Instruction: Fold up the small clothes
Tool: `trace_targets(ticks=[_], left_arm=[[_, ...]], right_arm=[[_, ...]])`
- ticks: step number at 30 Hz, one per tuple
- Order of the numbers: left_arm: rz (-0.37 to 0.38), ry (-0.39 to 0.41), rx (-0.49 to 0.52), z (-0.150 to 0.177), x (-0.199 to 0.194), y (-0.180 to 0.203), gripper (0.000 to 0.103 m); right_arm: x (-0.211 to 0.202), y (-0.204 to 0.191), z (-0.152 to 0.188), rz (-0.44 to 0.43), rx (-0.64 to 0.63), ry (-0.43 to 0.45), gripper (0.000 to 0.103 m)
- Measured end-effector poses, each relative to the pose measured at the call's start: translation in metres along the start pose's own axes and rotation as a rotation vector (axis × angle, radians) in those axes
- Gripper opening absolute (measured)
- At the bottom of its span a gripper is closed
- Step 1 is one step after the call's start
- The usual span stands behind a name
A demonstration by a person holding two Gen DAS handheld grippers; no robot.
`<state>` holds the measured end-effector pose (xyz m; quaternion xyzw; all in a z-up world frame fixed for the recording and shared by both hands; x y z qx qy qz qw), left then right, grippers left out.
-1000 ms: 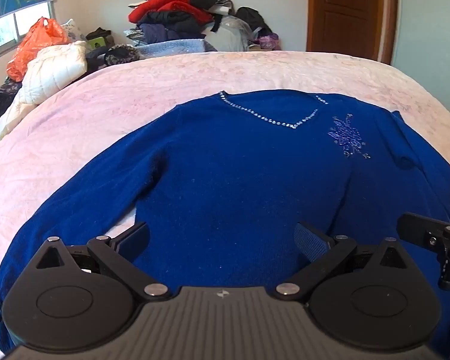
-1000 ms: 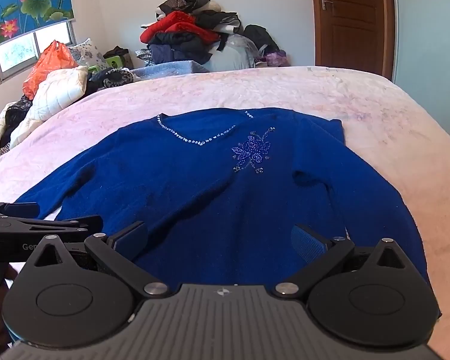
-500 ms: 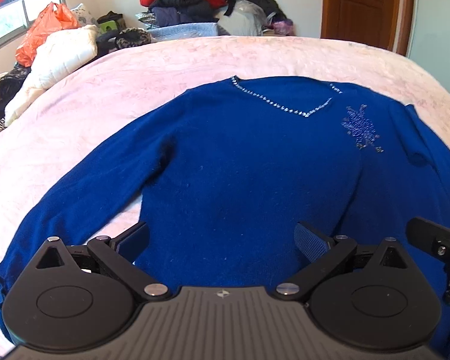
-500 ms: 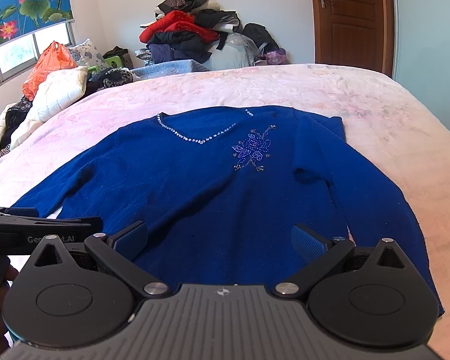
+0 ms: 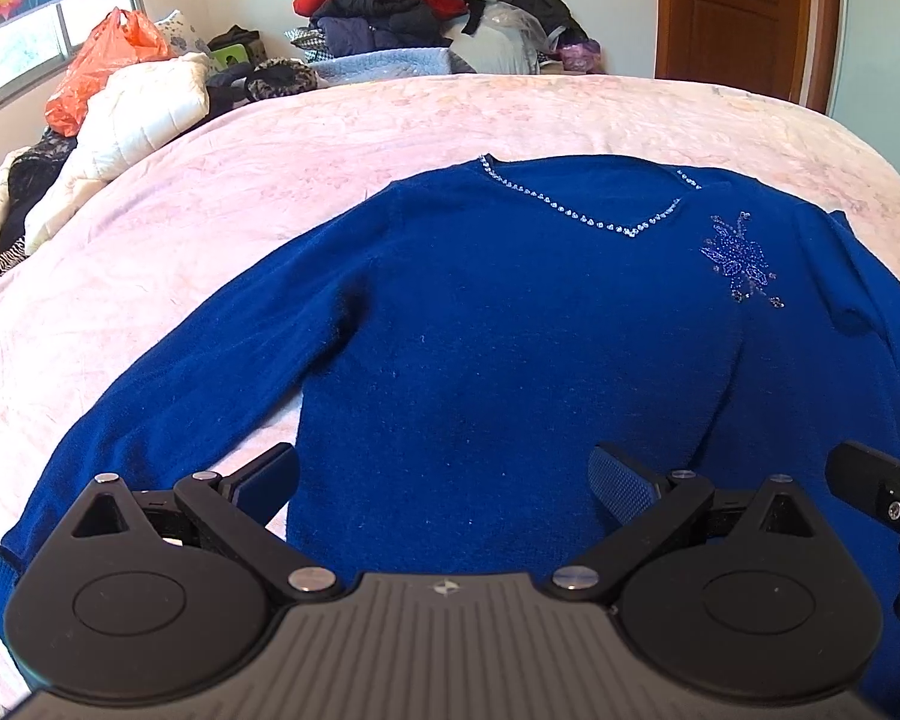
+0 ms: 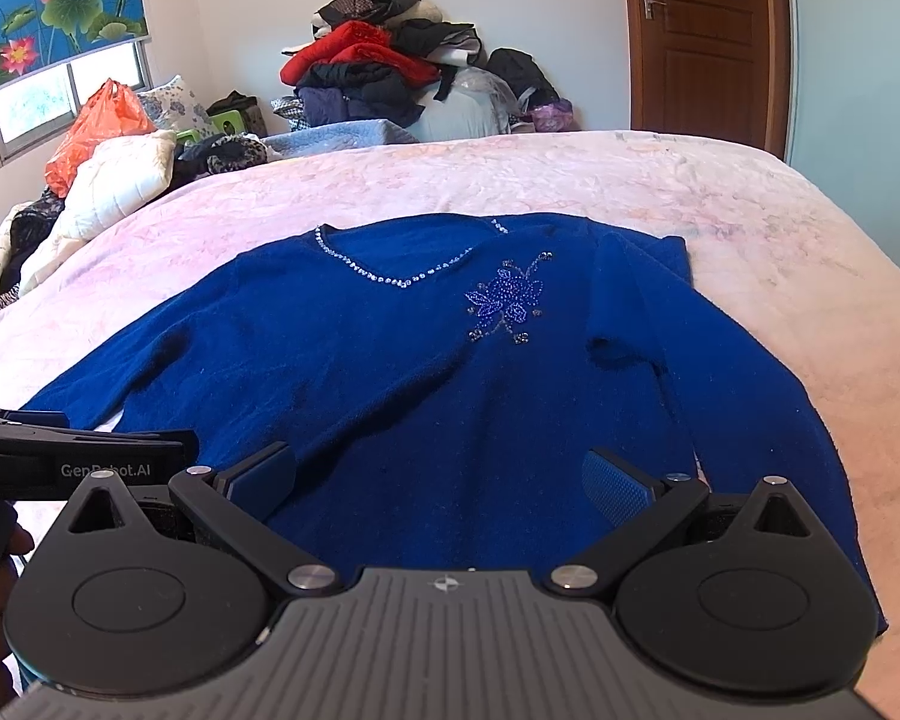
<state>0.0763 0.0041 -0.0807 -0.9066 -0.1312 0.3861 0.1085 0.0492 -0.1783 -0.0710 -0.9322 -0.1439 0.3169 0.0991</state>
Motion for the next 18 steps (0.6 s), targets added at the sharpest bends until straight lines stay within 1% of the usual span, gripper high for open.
trace_targets(ticks=[4, 8, 14, 18], left_arm=[[-0.007, 0.01, -0.003, -0.0009, 0.0004, -0.0018, 0.103], [0.002, -0.002, -0.008, -0.0001, 0.0024, -0.0032, 0.103], [0.009, -0.001, -0.005, -0.0003, 0.0031, -0.0028, 0.103], [0.011, 0.008, 0.005, 0.0001, 0.0025, -0.0015, 0.103]], right_arm=[[0.0055, 0.0027, 0.0003, 0.02, 0.013, -0.04, 0.103], [0.0099, 0.0054, 0.0042, 0.006, 0.037, -0.067, 0.103], [0.0056, 0.0022, 0.0023, 0.005, 0.005, -0.04, 0.103], [0.0019, -0.0005, -0.0026, -0.026, -0.023, 0.007, 0.103]])
Point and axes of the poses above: each gripper's, at about its wrist camera, not at the fingertips, and x roughly the way its jaws point, y to its right, z to its underside, the point moved 10 cm from there along x, roughly the way its jaws point, and after that the axes turned 15 degrees about -z, right-handed, at the moved point
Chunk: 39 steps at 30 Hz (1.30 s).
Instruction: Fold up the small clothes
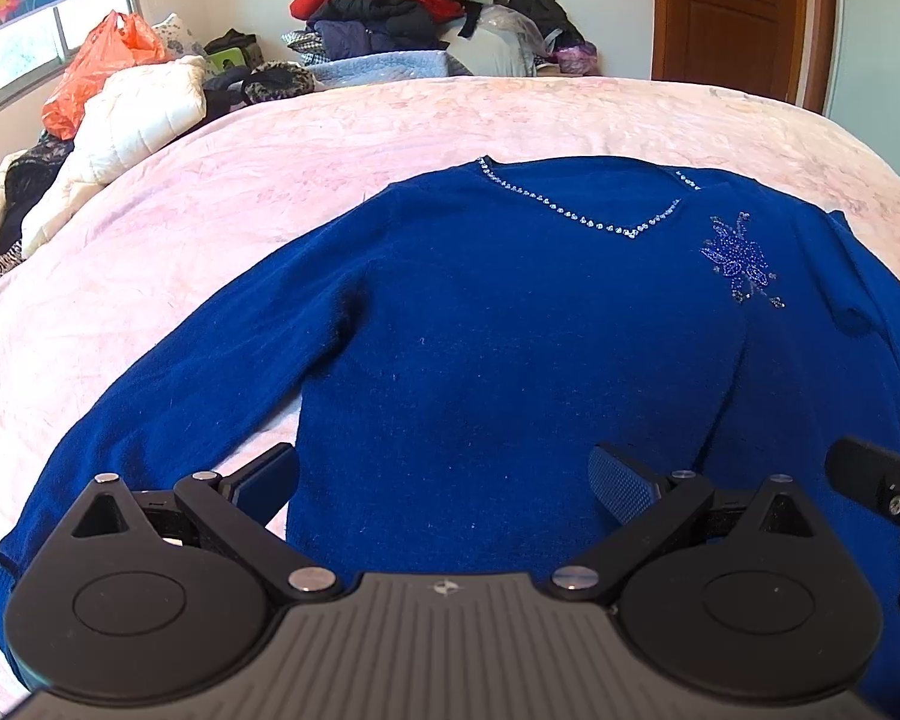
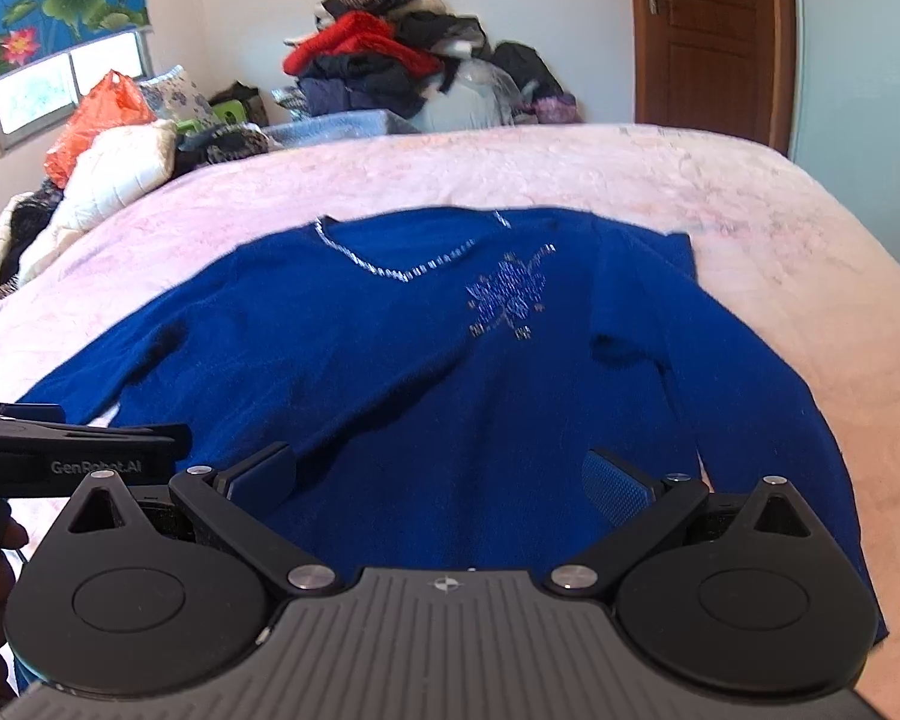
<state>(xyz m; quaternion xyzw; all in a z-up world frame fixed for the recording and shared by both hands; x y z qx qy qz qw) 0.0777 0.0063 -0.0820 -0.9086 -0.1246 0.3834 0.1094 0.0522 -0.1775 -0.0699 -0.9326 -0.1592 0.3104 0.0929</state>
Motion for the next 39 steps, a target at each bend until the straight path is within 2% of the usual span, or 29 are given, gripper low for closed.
trace_targets(ticks=[4, 9, 14, 16, 20, 22, 24, 27, 30, 33, 39], left_arm=[[0.007, 0.0, -0.002, 0.0, 0.0, 0.0, 0.103], [0.009, -0.005, 0.0, 0.001, 0.001, 0.0, 0.103], [0.008, -0.008, 0.004, 0.002, 0.002, 0.001, 0.103], [0.005, -0.009, 0.009, 0.002, 0.003, 0.002, 0.103], [0.014, -0.016, 0.01, 0.003, 0.004, 0.005, 0.103], [0.014, -0.017, 0.012, 0.004, 0.003, 0.006, 0.103], [0.014, -0.015, 0.016, 0.003, 0.003, 0.008, 0.103], [0.022, -0.014, 0.024, 0.003, 0.002, 0.013, 0.103], [0.026, -0.014, 0.044, 0.002, 0.0, 0.022, 0.103], [0.026, -0.004, 0.07, 0.001, -0.003, 0.031, 0.103], [0.062, -0.001, 0.087, -0.002, -0.009, 0.046, 0.103]], right_arm=[[-0.008, -0.005, -0.009, -0.004, -0.072, 0.064, 0.103], [-0.009, -0.006, -0.009, -0.017, -0.067, 0.05, 0.103], [-0.014, -0.007, -0.008, 0.064, -0.129, 0.068, 0.103], [-0.016, -0.008, -0.008, 0.044, -0.12, 0.081, 0.103], [-0.011, -0.005, -0.001, -0.023, -0.066, 0.051, 0.103], [-0.012, -0.005, 0.002, -0.025, -0.064, 0.055, 0.099], [-0.018, -0.006, 0.0, -0.015, -0.078, 0.095, 0.094], [-0.03, -0.001, -0.009, 0.038, -0.121, 0.172, 0.096], [-0.031, 0.009, -0.008, 0.052, -0.118, 0.157, 0.095], [-0.03, 0.015, -0.002, 0.021, -0.089, 0.141, 0.09], [-0.032, 0.015, 0.009, -0.001, -0.109, 0.11, 0.089]])
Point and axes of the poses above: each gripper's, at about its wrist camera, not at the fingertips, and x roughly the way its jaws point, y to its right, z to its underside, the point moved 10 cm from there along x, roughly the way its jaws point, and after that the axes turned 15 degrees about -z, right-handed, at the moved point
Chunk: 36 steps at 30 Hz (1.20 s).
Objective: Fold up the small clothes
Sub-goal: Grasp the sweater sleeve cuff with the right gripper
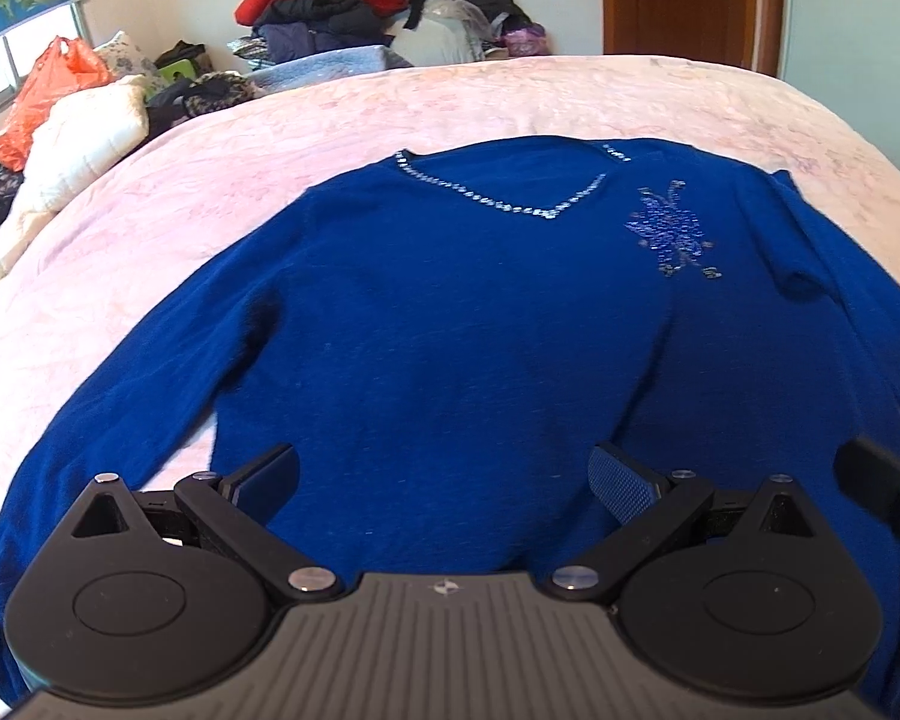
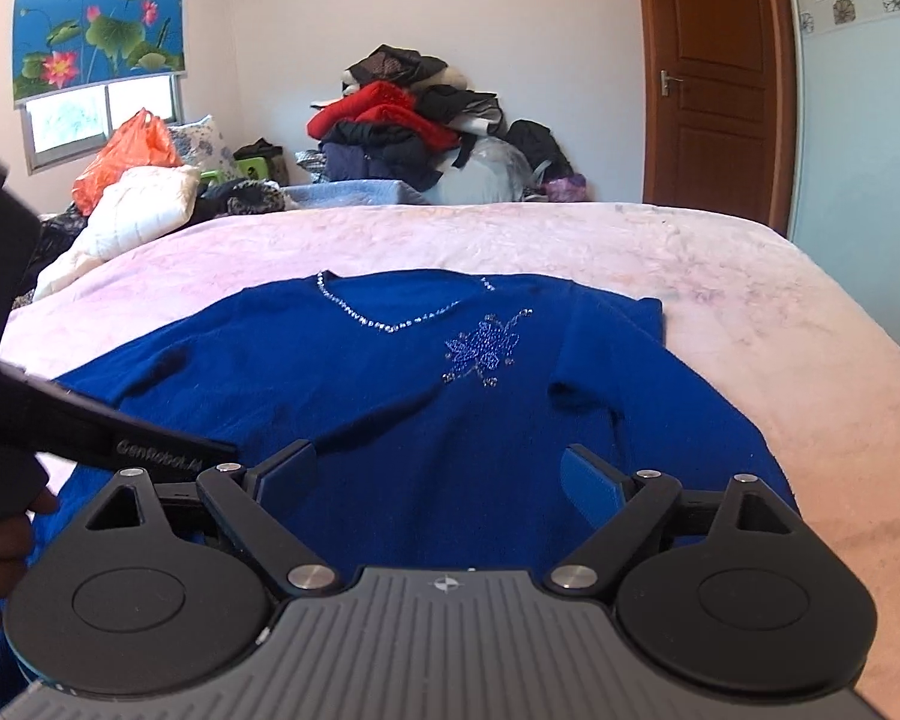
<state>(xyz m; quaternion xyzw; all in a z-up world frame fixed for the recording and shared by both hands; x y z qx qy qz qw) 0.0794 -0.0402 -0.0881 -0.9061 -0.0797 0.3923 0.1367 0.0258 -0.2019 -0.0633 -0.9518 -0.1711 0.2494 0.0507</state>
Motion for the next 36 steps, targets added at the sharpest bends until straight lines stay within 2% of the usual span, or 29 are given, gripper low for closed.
trace_targets(ticks=[2, 5, 9, 13, 18, 22, 30, 32, 33, 34, 35, 36], left_arm=[[0.035, -0.005, -0.013, -0.001, -0.003, 0.004, 0.103], [0.078, -0.001, -0.029, -0.004, -0.007, 0.012, 0.103], [0.094, 0.015, -0.007, -0.005, -0.012, 0.023, 0.103], [0.093, 0.013, 0.027, -0.001, -0.012, 0.031, 0.103], [0.089, 0.003, 0.042, 0.001, -0.01, 0.036, 0.103], [0.089, -0.003, 0.05, 0.004, -0.01, 0.037, 0.103], [0.077, -0.008, 0.071, 0.007, -0.008, 0.039, 0.103], [0.074, -0.013, 0.071, 0.006, -0.006, 0.04, 0.103], [0.074, -0.015, 0.07, 0.007, -0.006, 0.04, 0.103], [0.074, -0.017, 0.071, 0.007, -0.005, 0.04, 0.103], [0.073, -0.017, 0.071, 0.007, -0.005, 0.04, 0.103], [0.072, -0.015, 0.071, 0.006, -0.005, 0.04, 0.103]], right_arm=[[-0.004, 0.005, 0.003, 0.023, -0.022, -0.007, 0.089], [-0.018, 0.025, 0.011, 0.102, -0.046, -0.018, 0.089], [-0.041, 0.06, 0.024, 0.182, -0.049, -0.026, 0.086], [-0.054, 0.091, 0.045, 0.275, -0.073, -0.081, 0.069], [-0.053, 0.097, 0.067, 0.263, -0.092, -0.155, 0.055], [-0.046, 0.096, 0.081, 0.245, -0.109, -0.217, 0.054], [-0.046, 0.121, 0.078, 0.218, 0.022, -0.128, 0.054], [-0.047, 0.124, 0.076, 0.216, 0.039, -0.114, 0.037], [-0.048, 0.126, 0.076, 0.21, 0.055, -0.107, 0.036], [-0.049, 0.128, 0.075, 0.207, 0.073, -0.098, 0.027], [-0.051, 0.132, 0.073, 0.2, 0.102, -0.083, 0.011], [-0.053, 0.135, 0.072, 0.182, 0.143, -0.066, 0.01]])
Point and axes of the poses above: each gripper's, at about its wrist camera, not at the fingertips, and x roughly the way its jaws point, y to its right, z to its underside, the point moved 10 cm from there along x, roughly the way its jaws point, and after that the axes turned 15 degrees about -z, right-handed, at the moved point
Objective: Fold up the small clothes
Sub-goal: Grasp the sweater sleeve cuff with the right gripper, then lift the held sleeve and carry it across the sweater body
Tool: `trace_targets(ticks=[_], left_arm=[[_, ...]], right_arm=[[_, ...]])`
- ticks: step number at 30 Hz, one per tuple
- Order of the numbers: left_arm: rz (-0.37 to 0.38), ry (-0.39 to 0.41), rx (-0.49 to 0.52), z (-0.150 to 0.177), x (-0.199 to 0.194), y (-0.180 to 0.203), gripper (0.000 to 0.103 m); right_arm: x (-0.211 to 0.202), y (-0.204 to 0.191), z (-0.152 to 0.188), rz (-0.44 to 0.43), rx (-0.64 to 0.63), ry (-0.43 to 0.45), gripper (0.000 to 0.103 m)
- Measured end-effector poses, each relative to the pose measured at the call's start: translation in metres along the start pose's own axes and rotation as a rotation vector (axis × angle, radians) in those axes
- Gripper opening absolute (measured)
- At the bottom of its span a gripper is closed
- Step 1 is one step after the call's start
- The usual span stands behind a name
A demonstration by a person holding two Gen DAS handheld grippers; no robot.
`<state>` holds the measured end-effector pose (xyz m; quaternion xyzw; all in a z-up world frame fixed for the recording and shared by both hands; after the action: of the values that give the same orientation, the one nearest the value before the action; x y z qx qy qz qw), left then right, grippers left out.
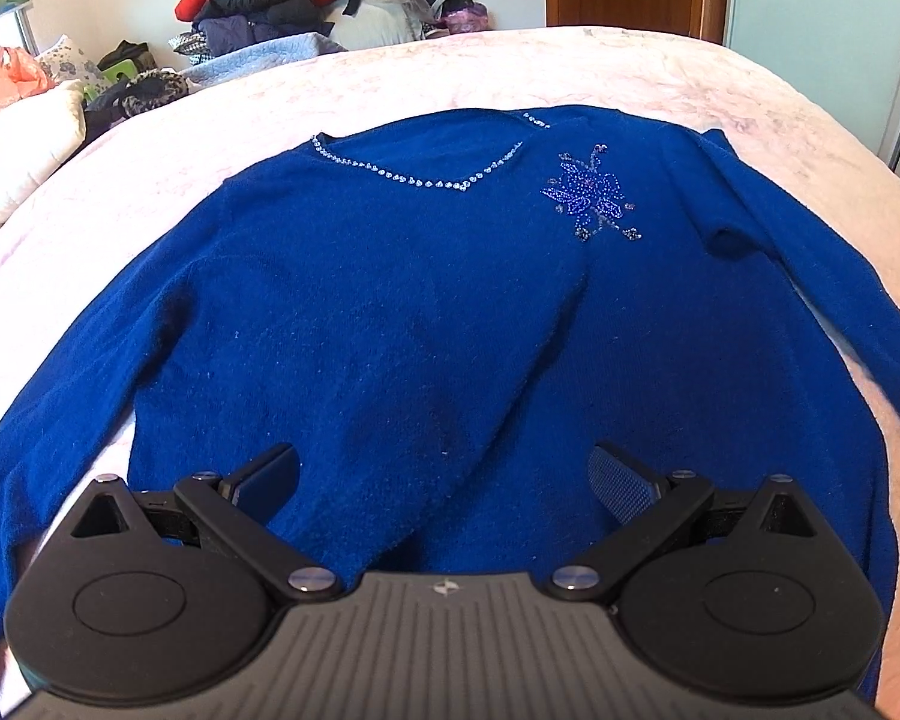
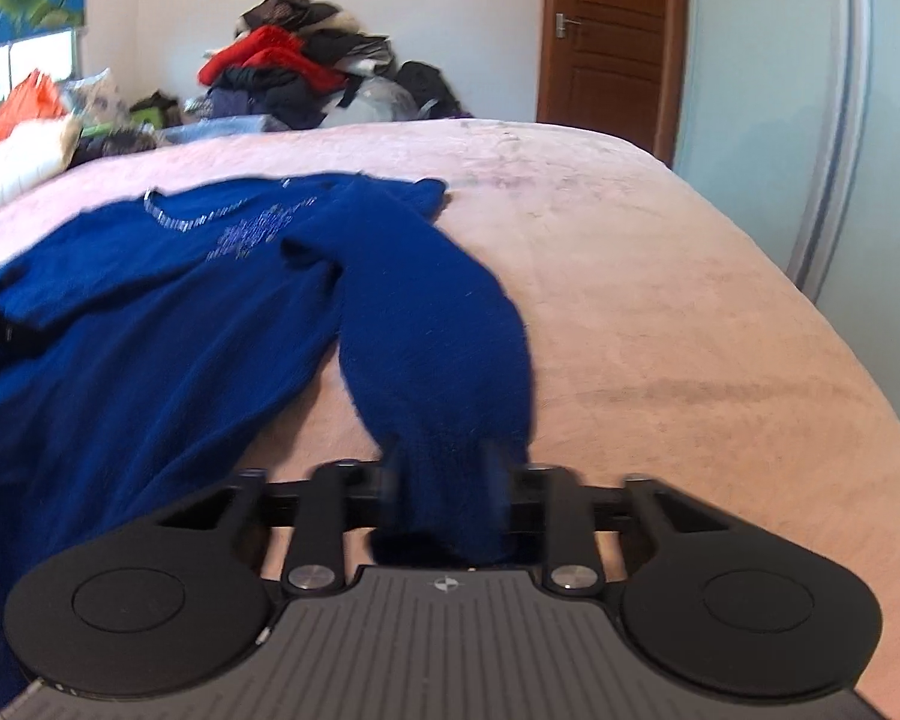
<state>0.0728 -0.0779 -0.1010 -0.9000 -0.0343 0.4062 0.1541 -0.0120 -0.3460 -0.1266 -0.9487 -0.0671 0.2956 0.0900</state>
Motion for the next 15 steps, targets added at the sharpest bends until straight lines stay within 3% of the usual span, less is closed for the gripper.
trace_targets(ticks=[5, 11, 15], left_arm=[[-0.019, 0.01, -0.011, -0.002, 0.001, -0.009, 0.103], [-0.045, -0.005, -0.057, -0.007, 0.011, -0.031, 0.103], [-0.063, -0.019, -0.087, -0.009, 0.017, -0.046, 0.103]], right_arm=[[-0.008, 0.027, -0.009, -0.166, 0.294, 0.101, 0.011], [-0.03, 0.084, -0.038, -0.485, 0.78, 0.364, 0.011], [-0.04, 0.127, -0.053, -0.536, 0.951, 0.511, 0.012]])
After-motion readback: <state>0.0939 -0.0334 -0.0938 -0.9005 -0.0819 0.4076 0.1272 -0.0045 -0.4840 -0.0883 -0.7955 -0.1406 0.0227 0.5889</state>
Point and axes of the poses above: each gripper's, at about its wrist camera, not at the fingertips, and x roughly the way its jaws point, y to its right, z to its underside, the point moved 10 cm from there along x, roughly the way its jaws point, and after that the axes turned 15 degrees about -z, right-handed, at the moved point
